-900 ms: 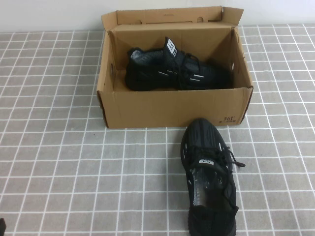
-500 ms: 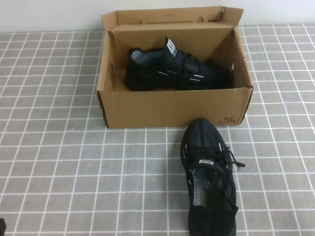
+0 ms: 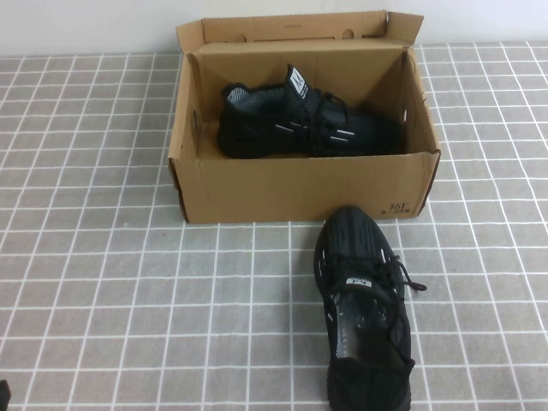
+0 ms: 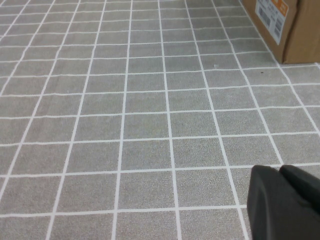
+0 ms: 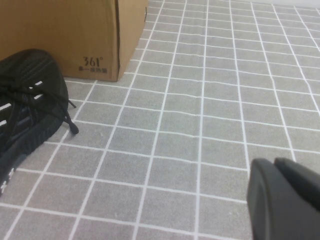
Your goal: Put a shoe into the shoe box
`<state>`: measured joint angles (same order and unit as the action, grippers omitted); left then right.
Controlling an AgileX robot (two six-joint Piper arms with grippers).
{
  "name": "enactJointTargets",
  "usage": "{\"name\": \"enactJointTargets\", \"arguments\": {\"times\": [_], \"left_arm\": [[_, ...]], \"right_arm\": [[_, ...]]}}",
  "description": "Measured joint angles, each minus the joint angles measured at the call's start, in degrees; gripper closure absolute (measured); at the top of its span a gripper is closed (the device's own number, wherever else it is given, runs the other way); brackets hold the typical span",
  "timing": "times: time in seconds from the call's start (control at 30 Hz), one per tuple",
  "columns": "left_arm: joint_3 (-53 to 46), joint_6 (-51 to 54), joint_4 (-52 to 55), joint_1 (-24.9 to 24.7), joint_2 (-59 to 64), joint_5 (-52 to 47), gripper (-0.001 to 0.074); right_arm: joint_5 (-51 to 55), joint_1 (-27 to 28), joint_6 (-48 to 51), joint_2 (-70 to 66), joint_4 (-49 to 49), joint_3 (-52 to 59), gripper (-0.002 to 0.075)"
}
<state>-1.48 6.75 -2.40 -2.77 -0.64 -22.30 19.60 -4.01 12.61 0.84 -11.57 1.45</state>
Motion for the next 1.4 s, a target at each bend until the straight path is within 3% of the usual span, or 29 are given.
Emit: {"name": "enactJointTargets", "arguments": {"times": [0.73,0.87,1.13,1.4], "left_arm": [[0.0,0.0,0.0,0.0,0.0,0.0,0.0736],[0.0,0.0,0.0,0.0,0.0,0.0,0.0736],[0.0,0.0,0.0,0.0,0.0,0.0,0.0736],[0.0,0.0,0.0,0.0,0.0,0.0,0.0736]], "right_arm": [[-1.99,0.0,0.0,0.0,-0.64,0.0,0.0743],[-5.61,0.0,0.0,0.0,-9.3,0.0,0.0742],[-12.44,0.0,0.0,0.0,-38.48,0.0,0.0742],[-8.95,0.0,0.0,0.0,-48.59,0.0,0.0742]]}}
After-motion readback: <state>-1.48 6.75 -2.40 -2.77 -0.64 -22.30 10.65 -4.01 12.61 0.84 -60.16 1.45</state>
